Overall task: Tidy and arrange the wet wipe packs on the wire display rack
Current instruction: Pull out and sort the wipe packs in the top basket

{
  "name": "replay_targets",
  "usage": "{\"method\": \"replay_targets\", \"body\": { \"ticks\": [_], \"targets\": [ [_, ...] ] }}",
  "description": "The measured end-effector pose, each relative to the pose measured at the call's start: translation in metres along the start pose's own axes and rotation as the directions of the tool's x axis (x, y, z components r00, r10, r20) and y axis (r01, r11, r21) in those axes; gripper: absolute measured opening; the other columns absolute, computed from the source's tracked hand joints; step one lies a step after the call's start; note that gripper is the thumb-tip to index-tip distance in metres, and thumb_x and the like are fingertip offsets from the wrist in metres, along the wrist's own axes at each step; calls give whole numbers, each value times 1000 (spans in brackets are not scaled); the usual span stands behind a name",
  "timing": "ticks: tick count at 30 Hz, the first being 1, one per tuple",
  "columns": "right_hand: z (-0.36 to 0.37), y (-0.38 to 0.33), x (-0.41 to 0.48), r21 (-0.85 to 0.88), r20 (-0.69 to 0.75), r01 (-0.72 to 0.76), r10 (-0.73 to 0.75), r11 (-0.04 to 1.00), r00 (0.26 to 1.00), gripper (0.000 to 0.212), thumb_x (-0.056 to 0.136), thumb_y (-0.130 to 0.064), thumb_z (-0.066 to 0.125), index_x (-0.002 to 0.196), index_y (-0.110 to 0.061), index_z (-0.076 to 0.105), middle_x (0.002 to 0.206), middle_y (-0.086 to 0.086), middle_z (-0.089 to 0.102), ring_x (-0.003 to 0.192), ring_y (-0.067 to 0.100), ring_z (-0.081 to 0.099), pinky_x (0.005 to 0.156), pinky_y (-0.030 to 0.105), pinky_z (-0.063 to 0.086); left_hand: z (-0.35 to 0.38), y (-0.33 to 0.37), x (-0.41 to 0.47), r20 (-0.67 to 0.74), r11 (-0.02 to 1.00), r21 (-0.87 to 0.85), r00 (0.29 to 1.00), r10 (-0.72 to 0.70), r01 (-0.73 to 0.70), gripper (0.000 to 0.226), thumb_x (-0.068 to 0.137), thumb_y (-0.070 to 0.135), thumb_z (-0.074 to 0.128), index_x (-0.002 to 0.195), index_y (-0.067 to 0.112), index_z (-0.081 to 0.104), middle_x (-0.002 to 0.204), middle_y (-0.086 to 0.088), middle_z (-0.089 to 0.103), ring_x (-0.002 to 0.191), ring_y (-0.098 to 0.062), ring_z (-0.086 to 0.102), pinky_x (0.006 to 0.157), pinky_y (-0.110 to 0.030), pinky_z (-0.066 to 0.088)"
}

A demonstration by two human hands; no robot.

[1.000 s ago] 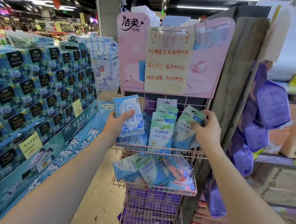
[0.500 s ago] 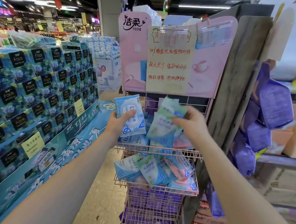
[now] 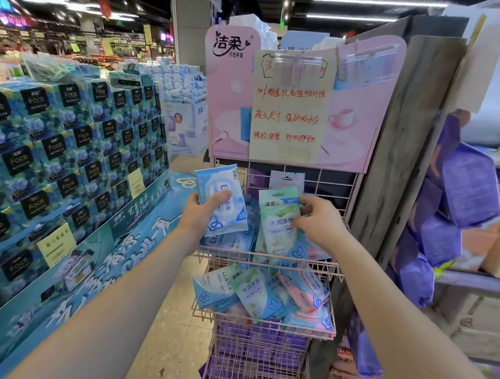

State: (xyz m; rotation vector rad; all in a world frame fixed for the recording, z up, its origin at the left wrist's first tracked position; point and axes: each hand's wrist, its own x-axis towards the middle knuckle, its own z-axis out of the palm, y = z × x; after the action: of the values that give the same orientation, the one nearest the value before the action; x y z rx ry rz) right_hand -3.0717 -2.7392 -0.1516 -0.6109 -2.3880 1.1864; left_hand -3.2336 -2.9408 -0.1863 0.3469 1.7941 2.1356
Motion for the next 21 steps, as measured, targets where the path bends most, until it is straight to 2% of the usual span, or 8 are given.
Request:
{"method": "replay_targets", "body": {
  "ticks": [3,7,10,13,15,17,19,21],
  "targets": [
    [-9,2,-2,118,-1,-63,63,991,998,43,87,5,68,124,-16,66,101,3,76,96,19,73,79,37,63,1,1,1,3,1000,-6,1000,-15,15,71,76,41,88,133,17,52,121,-7,73,104,-25,74,83,-40,60],
    [-13,2,-5,235,-21,-46,53,971,998,39,89,9,66,121,-13,66,99,4,75,90,15,72,74,29,62,1,1,0,7,1000,-5,1000,-7,7,52,85,35,83,124,21,53,115,-4,73,98,-23,73,78,-37,59],
    [-9,0,-3,361,-61,-15,40,933,997,33,89,8,67,116,-13,64,105,9,72,98,24,72,75,32,63,0,0,2,14,1000,10,1000,-14,14,61,76,41,87,125,22,55,120,-7,74,106,-27,74,93,-47,60],
    [2,0,-1,169,-8,15,-14,985,1000,38,86,5,71,115,-18,68,100,3,72,95,24,73,79,40,64,-1,-1,2,11,1000,8,1000,-3,3,57,78,39,87,123,24,55,122,-7,73,109,-28,73,97,-49,58],
    [9,2,-1,13,7,19,-19,1000,1000,35,82,-1,75,111,-20,69,95,-2,73,92,22,73,81,45,63,1,2,-1,17,1000,11,1000,-1,0,71,66,46,87,126,24,55,121,-6,73,108,-27,73,97,-49,58],
    [10,4,1,-50,20,15,-14,999,1000,37,81,-5,76,113,-22,69,97,-4,72,94,19,71,84,41,61,1,2,-2,16,1000,18,1000,-2,2,79,65,48,87,132,22,54,122,-6,73,108,-26,73,96,-48,58],
    [3,-1,3,9,34,2,-3,1000,999,46,85,-3,72,127,-19,65,103,-1,69,96,17,68,81,32,58,1,1,-2,16,1000,19,1000,0,0,70,78,41,86,135,19,53,122,-8,73,107,-26,73,90,-44,60],
    [-6,-3,11,183,-62,-37,49,982,997,43,88,-4,63,129,-17,64,109,2,69,90,14,65,69,23,53,1,1,-2,13,1000,19,1000,4,-4,66,82,37,85,136,17,53,122,-8,73,104,-25,74,82,-38,60]
  ]
}}
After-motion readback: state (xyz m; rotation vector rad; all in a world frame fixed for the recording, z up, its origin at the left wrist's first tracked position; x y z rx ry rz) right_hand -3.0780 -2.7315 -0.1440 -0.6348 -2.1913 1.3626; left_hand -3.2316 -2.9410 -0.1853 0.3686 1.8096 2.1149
